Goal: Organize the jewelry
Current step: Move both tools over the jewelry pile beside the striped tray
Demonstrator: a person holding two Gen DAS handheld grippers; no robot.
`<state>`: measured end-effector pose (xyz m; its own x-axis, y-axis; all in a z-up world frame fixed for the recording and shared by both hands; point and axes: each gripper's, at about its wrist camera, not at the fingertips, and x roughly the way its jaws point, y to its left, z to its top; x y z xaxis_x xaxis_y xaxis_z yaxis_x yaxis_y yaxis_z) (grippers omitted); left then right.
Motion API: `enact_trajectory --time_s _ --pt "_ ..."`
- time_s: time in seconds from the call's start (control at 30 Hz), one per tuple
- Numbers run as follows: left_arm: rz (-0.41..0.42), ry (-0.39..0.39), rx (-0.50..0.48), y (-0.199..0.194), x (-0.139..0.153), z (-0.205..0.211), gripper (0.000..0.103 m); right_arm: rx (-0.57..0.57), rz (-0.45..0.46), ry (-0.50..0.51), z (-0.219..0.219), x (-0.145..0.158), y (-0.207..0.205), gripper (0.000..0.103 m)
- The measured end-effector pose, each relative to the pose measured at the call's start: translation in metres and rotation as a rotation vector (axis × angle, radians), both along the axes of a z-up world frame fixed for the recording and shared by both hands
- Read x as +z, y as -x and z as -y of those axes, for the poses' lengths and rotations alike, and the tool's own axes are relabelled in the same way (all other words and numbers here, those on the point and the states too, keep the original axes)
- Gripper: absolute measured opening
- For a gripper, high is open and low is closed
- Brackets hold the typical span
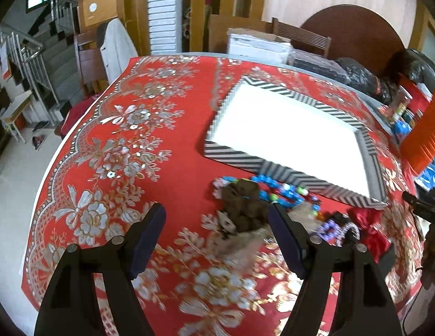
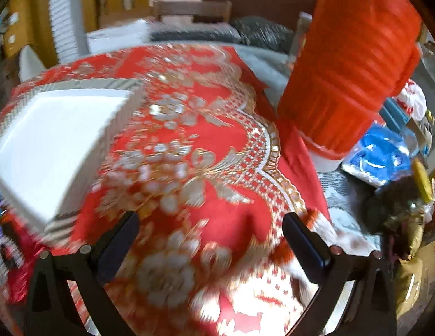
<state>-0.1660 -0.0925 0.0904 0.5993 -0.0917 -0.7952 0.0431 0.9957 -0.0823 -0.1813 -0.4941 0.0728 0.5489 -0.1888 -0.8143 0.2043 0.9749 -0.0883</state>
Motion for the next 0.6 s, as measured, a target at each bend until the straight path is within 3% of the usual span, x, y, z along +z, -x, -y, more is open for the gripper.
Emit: enact_trajectory --time_s 0.13,0.3,0.6 --pt "-0.004 0.002 -0.038 0.009 0.005 0.015 0.059 0.020 0.105 -0.053 -0.020 0.039 0.032 0.103" --pt "0.019 0.007 -0.068 0.018 0.011 0.029 0.058 0.059 0.175 -0.025 -0.043 0.074 0.059 0.103" --pt "0.018 0.008 -0.086 0.027 0.016 0.042 0.058 0.122 0.184 -0.056 -0.072 0.081 0.081 0.103"
